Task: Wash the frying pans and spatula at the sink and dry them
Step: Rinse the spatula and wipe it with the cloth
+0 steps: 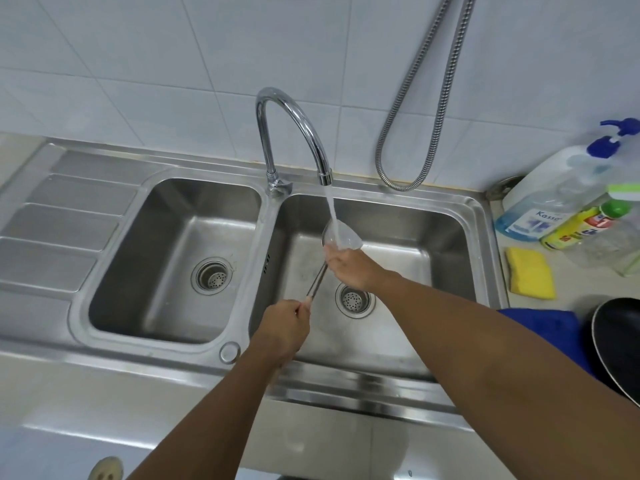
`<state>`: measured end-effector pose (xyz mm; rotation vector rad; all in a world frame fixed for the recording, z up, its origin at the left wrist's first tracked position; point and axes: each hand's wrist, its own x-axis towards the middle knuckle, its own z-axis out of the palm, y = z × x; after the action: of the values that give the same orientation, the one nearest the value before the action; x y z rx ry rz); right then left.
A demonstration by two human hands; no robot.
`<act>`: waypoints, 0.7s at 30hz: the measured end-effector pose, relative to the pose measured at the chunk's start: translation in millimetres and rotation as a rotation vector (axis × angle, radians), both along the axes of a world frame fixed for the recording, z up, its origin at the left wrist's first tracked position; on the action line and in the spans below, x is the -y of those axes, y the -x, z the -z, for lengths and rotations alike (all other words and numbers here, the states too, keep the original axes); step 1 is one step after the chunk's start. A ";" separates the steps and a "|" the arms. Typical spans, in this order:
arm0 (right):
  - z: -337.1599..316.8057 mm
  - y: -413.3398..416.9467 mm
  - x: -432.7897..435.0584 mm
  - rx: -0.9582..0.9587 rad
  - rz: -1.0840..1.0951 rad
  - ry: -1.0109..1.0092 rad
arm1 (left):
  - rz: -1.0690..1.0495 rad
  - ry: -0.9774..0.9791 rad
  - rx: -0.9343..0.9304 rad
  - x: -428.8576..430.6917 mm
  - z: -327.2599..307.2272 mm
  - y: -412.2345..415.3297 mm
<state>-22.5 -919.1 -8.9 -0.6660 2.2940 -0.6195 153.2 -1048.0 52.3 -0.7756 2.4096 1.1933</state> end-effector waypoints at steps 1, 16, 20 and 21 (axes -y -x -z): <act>-3.2 -3.6 -1.7 0.017 0.036 0.043 | 0.024 0.078 -0.020 -0.5 3.8 -0.9; -18.3 7.0 -11.3 -0.510 0.138 0.301 | -0.012 0.122 -0.111 6.0 10.0 -6.2; -25.0 18.7 1.5 -0.239 0.131 0.119 | 0.007 0.245 -0.156 8.3 5.5 -17.5; -27.6 24.3 1.2 -0.146 0.168 0.066 | 0.021 0.260 -0.146 8.4 5.1 -21.1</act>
<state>-46.8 -920.3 18.7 -0.5694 2.4926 -0.7498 174.4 -1056.3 47.3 -0.7578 2.7237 0.9705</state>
